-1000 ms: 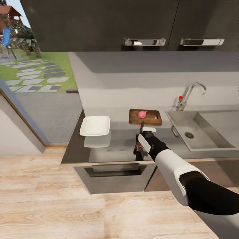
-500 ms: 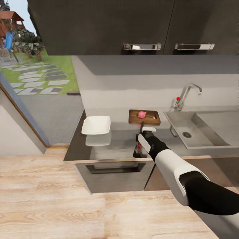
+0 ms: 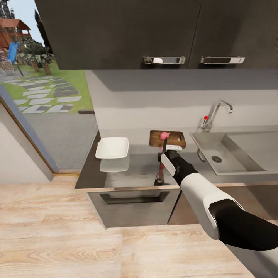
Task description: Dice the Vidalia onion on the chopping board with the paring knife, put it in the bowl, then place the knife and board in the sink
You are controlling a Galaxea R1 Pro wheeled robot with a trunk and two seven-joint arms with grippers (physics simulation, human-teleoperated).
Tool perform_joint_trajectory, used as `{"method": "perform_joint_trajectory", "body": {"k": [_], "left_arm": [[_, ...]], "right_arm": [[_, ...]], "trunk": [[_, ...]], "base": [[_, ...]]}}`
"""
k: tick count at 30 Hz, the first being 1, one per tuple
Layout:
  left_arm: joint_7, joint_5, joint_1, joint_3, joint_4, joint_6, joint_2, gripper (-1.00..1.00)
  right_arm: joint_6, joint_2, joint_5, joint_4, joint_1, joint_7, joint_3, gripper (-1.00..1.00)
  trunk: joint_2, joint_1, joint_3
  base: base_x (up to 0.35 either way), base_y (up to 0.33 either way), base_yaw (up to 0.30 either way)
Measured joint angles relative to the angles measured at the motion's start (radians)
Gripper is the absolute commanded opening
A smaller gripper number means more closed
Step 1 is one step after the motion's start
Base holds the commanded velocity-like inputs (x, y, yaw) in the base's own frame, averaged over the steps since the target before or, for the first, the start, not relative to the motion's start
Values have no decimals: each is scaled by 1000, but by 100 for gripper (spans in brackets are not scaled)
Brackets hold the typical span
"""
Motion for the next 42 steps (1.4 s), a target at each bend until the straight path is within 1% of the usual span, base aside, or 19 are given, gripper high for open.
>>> {"method": "perform_joint_trajectory", "body": {"k": [4, 10, 15, 17, 20, 21, 22, 23, 24, 26, 28, 30, 31, 33, 34, 35, 38, 41, 42], "left_arm": [[0, 0, 0, 0, 8, 1, 0, 100], [0, 0, 0, 0, 22, 1, 0, 100], [0, 1, 0, 0, 32, 1, 1, 100], [1, 1, -1, 0, 34, 1, 1, 100], [1, 2, -2, 0, 35, 1, 1, 100], [1, 2, -2, 0, 35, 1, 1, 100], [1, 2, -2, 0, 36, 1, 1, 100], [1, 2, -2, 0, 36, 1, 2, 100], [1, 2, -2, 0, 36, 1, 2, 100], [1, 2, -2, 0, 36, 1, 2, 100], [1, 2, -2, 0, 36, 1, 2, 100], [2, 3, -2, 1, 36, 1, 2, 100], [2, 3, -2, 1, 36, 1, 2, 100], [2, 4, -2, 1, 36, 1, 2, 100], [3, 4, -2, 1, 36, 1, 2, 100], [3, 4, -2, 1, 36, 1, 2, 100], [3, 4, -2, 1, 36, 1, 2, 100], [3, 4, -2, 1, 36, 1, 2, 100], [3, 4, -2, 1, 36, 1, 2, 100]], "right_arm": [[-37, -6, 1, -29, 1, 0, 0, -100], [-44, -17, -1, -75, 1, 0, -1, -100], [-52, -25, -5, -182, 5, 1, 1, -100], [-68, -26, -6, -250, 32, 1, 2, -100], [-76, -28, -5, -390, 107, 1, 3, -100], [-75, -30, -3, -464, 145, 0, 4, -100], [-47, -43, 12, -673, 265, -2, 5, -100], [-35, -46, 19, -725, 295, -2, 6, -100], [-10, -51, 41, -775, 325, -2, 7, -100], [31, -59, 96, -823, 355, -1, 7, -100], [62, -68, 168, -848, 371, -1, 7, -100], [82, -74, 259, -861, 382, 0, 8, -100], [86, -75, 291, -862, 387, -1, 8, -100], [89, -77, 320, -861, 396, -2, 7, -100], [92, -94, 340, -861, 407, -1, 6, -100], [93, -108, 342, -861, 409, -1, 6, -100], [95, -129, 345, -862, 411, 14, 7, -100], [123, -138, 348, -874, 412, 50, 13, -100], [154, -140, 349, -877, 412, 66, 19, -100]], "trunk": [[0, 0, 6], [0, 0, 14], [0, 0, 15], [0, 0, 15], [0, 0, 15], [0, 0, 15], [0, 0, 15], [0, 0, 15], [0, 0, 15], [0, 0, 15], [0, 0, 15], [0, 0, 15], [0, 0, 15], [0, 0, 15], [0, 0, 15], [0, 0, 15], [0, 0, 15], [0, 0, 15], [0, 0, 15]], "base": [[0, 0, 0], [0, 0, 0], [0, 0, 0], [0, 0, 0], [0, 0, 0], [0, 0, 0], [0, 0, 0], [0, 0, 0], [0, 0, 0], [0, 0, 0], [0, 0, 0], [0, 0, 0], [0, 0, 0], [0, 0, 0], [0, 0, 0], [0, 0, 0], [0, -33, 0], [18, -102, 0], [49, -126, 0]]}}
